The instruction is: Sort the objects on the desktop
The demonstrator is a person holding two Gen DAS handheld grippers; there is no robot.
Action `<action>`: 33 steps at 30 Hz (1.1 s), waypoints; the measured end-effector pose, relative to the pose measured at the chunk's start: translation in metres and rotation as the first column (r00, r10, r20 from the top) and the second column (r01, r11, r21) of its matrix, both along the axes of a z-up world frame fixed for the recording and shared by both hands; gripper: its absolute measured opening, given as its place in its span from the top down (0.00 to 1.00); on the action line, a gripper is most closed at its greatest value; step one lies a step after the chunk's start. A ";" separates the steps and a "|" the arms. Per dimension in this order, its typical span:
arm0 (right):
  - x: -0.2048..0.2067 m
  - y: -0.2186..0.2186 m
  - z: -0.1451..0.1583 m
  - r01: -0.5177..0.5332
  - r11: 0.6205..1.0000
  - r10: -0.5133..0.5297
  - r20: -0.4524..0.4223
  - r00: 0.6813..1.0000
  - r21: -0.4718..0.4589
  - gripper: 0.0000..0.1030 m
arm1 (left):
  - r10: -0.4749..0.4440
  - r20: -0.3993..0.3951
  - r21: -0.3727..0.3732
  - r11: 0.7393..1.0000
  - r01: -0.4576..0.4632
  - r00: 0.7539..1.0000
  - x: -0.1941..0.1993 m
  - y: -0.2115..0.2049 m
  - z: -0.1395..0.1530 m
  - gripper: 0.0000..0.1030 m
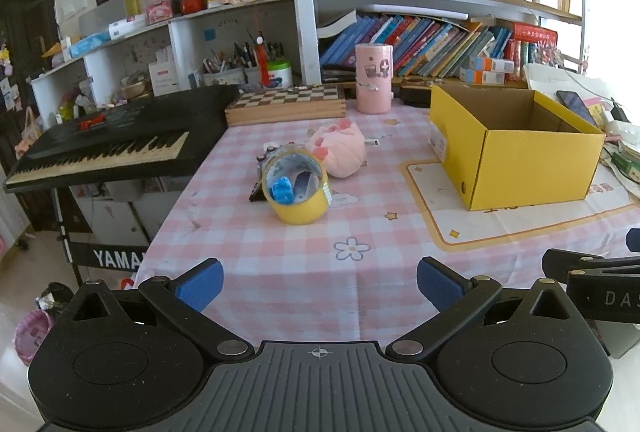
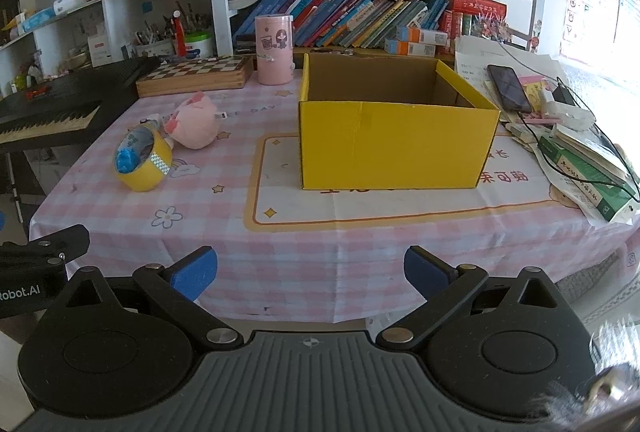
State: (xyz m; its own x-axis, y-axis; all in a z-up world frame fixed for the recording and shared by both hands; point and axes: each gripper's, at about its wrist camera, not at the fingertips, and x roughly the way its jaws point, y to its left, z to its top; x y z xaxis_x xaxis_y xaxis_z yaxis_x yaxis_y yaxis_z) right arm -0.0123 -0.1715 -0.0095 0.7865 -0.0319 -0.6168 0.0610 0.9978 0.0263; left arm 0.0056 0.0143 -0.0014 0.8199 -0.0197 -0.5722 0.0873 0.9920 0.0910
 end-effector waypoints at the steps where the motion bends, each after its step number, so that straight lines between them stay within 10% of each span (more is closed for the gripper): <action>1: 0.001 0.002 0.000 -0.003 1.000 0.003 0.001 1.000 0.000 0.02 | 0.002 -0.001 0.000 1.000 -0.002 1.000 0.000 0.001 0.000 0.00; 33: 0.072 0.034 0.003 -0.177 0.984 0.178 0.019 0.984 -0.020 0.02 | 0.128 -0.031 -0.017 0.992 -0.128 0.991 0.046 0.024 -0.008 0.00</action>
State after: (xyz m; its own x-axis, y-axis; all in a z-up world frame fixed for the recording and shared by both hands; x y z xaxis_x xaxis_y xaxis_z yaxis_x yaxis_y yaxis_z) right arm 0.0594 -0.1375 -0.0067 0.7934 0.0980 -0.6008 -0.1174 0.9931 0.0070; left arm 0.0515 0.0379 -0.0091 0.7987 0.0730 -0.5973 -0.0380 0.9967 0.0711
